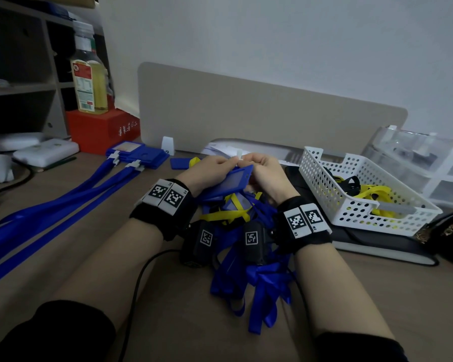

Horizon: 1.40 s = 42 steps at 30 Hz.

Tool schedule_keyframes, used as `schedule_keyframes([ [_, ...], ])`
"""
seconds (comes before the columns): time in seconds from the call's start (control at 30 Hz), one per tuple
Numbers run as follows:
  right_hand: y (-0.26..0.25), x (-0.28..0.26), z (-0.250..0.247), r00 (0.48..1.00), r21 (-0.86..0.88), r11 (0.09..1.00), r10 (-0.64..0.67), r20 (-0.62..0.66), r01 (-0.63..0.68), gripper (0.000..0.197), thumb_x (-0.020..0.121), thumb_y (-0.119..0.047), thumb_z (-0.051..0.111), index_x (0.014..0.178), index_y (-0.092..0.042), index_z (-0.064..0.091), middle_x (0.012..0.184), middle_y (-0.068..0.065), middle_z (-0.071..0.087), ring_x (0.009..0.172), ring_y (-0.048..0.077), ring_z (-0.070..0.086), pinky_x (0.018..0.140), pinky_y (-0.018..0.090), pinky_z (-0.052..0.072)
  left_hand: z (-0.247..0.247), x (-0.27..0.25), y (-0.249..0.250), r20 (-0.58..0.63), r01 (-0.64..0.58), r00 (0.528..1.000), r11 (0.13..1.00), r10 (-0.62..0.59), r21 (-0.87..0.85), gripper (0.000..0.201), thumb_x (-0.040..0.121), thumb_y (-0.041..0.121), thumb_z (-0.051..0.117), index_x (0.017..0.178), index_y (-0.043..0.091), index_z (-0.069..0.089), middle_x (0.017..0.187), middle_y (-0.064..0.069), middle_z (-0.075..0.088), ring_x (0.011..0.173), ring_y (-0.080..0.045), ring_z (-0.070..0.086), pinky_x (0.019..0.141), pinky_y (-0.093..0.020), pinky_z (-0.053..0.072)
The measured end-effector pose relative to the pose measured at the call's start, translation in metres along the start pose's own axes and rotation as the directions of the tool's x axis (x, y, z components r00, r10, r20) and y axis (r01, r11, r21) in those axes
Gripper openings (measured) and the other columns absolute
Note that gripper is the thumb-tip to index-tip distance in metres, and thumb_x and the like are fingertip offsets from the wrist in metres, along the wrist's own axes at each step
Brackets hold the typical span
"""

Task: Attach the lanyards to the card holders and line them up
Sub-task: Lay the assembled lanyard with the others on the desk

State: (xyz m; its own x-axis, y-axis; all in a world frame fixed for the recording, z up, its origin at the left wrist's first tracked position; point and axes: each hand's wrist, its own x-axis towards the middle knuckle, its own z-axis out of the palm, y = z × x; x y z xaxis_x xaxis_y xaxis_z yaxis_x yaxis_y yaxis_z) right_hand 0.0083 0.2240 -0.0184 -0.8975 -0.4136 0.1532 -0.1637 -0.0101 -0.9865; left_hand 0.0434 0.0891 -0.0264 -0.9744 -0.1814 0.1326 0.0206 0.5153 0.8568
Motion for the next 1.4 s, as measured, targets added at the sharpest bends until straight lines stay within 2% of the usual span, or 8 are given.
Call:
schedule_keyframes([
  [0.1, 0.0, -0.001, 0.001, 0.999, -0.039, 0.999, 0.008, 0.039, -0.006, 0.015, 0.097, -0.007, 0.05, 0.087, -0.008, 0.061, 0.056, 0.003, 0.059, 0.043, 0.015, 0.051, 0.038, 0.019, 0.041, 0.001, 0.0, 0.001, -0.024, 0.004, 1.0, 0.999, -0.005, -0.037, 0.04, 0.099, 0.041, 0.043, 0.077, 0.016, 0.065, 0.086, -0.01, 0.065, 0.077, -0.021, 0.056, 0.074, -0.033, 0.044],
  [0.23, -0.003, -0.004, 0.0, 1.0, -0.089, 0.996, 0.012, -0.012, -0.013, 0.026, 0.096, -0.005, 0.044, 0.081, -0.013, 0.064, 0.049, -0.005, 0.061, 0.038, 0.007, 0.055, 0.039, 0.019, 0.045, 0.0, 0.001, 0.001, -0.106, -0.031, 0.994, 0.998, 0.025, -0.052, 0.043, 0.1, 0.033, 0.045, 0.06, 0.018, 0.041, 0.063, -0.001, 0.041, 0.06, -0.015, 0.038, 0.061, -0.029, 0.029],
  [0.37, 0.0, 0.002, -0.005, 0.991, -0.063, 0.997, -0.05, -0.126, 0.042, 0.014, 0.094, -0.013, 0.053, 0.094, -0.014, 0.067, 0.067, -0.002, 0.066, 0.038, 0.009, 0.046, 0.041, 0.022, 0.034, -0.003, 0.004, -0.001, -0.118, -0.033, 0.993, 0.998, 0.027, -0.051, 0.039, 0.1, 0.037, 0.042, 0.067, 0.016, 0.046, 0.068, -0.006, 0.045, 0.07, -0.019, 0.042, 0.07, -0.031, 0.031],
  [0.53, 0.003, 0.002, -0.008, 0.996, -0.085, 0.993, -0.079, -0.033, 0.076, 0.018, 0.097, -0.018, 0.053, 0.112, -0.02, 0.064, 0.071, 0.0, 0.057, 0.051, 0.007, 0.047, 0.04, 0.019, 0.037, -0.001, 0.001, 0.002, 0.0, -0.012, 1.0, 0.99, 0.012, -0.139, 0.04, 0.102, 0.037, 0.038, 0.076, 0.013, 0.056, 0.076, -0.009, 0.059, 0.07, -0.022, 0.054, 0.07, -0.032, 0.04],
  [0.63, 0.002, 0.002, -0.007, 0.997, -0.069, 0.995, -0.072, -0.022, 0.071, 0.018, 0.095, -0.008, 0.052, 0.107, -0.014, 0.064, 0.073, 0.0, 0.059, 0.051, 0.004, 0.051, 0.038, 0.017, 0.037, -0.002, -0.004, 0.008, 0.022, -0.016, 1.0, 0.991, 0.019, -0.133, 0.042, 0.104, 0.035, 0.034, 0.07, 0.017, 0.051, 0.062, 0.0, 0.051, 0.054, -0.013, 0.045, 0.052, -0.027, 0.034],
  [0.8, 0.0, 0.001, -0.009, 1.0, 0.085, 0.996, -0.002, 0.011, 0.001, 0.014, 0.094, -0.005, 0.053, 0.096, -0.015, 0.063, 0.076, 0.003, 0.064, 0.053, 0.005, 0.057, 0.039, 0.017, 0.04, -0.003, -0.007, 0.011, 0.048, -0.021, 0.998, 0.986, 0.03, -0.168, 0.038, 0.104, 0.034, 0.034, 0.074, 0.021, 0.053, 0.058, 0.007, 0.05, 0.041, 0.0, 0.044, 0.045, -0.017, 0.034],
  [1.03, -0.002, 0.0, -0.013, 0.996, 0.233, 0.969, 0.075, 0.039, -0.082, 0.008, 0.093, -0.007, 0.056, 0.09, -0.011, 0.062, 0.07, 0.003, 0.066, 0.052, 0.006, 0.062, 0.037, 0.015, 0.04, -0.006, -0.005, 0.008, 0.127, -0.032, 0.99, 0.977, 0.06, -0.213, 0.038, 0.104, 0.034, 0.037, 0.069, 0.019, 0.037, 0.047, 0.006, 0.034, 0.034, -0.003, 0.03, 0.037, -0.015, 0.028],
  [1.4, -0.003, -0.004, -0.011, 0.995, 0.188, 0.977, 0.096, 0.026, -0.099, 0.009, 0.089, -0.006, 0.058, 0.084, -0.013, 0.059, 0.063, 0.0, 0.067, 0.042, 0.004, 0.053, 0.032, 0.012, 0.021, -0.008, -0.006, 0.009, 0.229, 0.035, 0.973, 0.956, 0.035, -0.291, 0.04, 0.104, 0.028, 0.036, 0.067, 0.015, 0.041, 0.034, 0.009, 0.039, 0.028, -0.002, 0.032, 0.033, -0.015, 0.027],
])
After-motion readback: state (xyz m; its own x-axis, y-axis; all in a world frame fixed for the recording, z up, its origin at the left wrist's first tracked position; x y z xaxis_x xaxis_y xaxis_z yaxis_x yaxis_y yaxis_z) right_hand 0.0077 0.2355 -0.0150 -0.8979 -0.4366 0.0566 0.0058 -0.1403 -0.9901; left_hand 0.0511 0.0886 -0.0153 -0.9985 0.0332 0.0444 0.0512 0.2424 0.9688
